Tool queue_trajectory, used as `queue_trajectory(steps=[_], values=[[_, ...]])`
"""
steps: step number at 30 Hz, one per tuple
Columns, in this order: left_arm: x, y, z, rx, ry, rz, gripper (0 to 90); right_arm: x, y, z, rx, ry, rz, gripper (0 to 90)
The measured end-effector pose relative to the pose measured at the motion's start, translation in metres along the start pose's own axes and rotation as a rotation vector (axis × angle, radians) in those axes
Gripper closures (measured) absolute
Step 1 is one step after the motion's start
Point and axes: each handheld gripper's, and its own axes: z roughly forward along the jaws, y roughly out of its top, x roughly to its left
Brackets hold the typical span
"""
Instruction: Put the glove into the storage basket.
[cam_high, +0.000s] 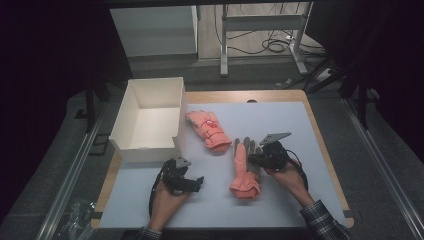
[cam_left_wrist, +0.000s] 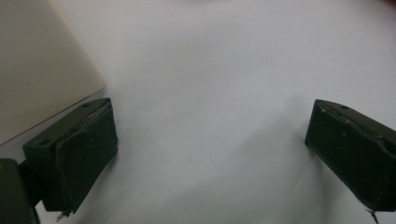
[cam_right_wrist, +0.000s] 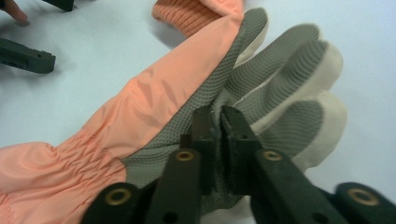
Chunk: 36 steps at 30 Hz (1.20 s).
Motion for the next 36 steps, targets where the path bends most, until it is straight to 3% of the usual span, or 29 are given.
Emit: queue_trajectory(steps=[3, 6, 8, 13, 19, 28, 36], values=[[0.000, 0.000, 0.000, 0.001, 0.001, 0.002, 2.3, 0.000, 0.006, -0.006, -0.017, -0.028, -0.022, 79.0], [0.000, 0.000, 0.000, 0.001, 0.001, 0.002, 2.3, -0.002, 0.014, -0.013, -0.047, -0.033, -0.015, 73.9], [0.000, 0.000, 0.000, 0.001, 0.001, 0.002, 2.3, -0.004, 0.027, -0.016, -0.061, -0.040, -0.013, 66.5], [0.000, 0.000, 0.000, 0.001, 0.002, 0.005, 2.3, -0.004, 0.045, -0.007, -0.064, -0.023, -0.017, 58.7], [0.000, 0.000, 0.000, 0.002, 0.003, 0.002, 2.4, -0.001, 0.082, 0.026, -0.051, -0.012, -0.022, 46.7], [0.000, 0.000, 0.000, 0.003, 0.004, 0.003, 2.4, 0.001, 0.111, 0.063, -0.033, -0.017, -0.019, 42.0], [0.000, 0.000, 0.000, 0.002, 0.003, 0.001, 2.4, -0.007, 0.131, 0.098, -0.017, -0.050, 0.016, 38.6]])
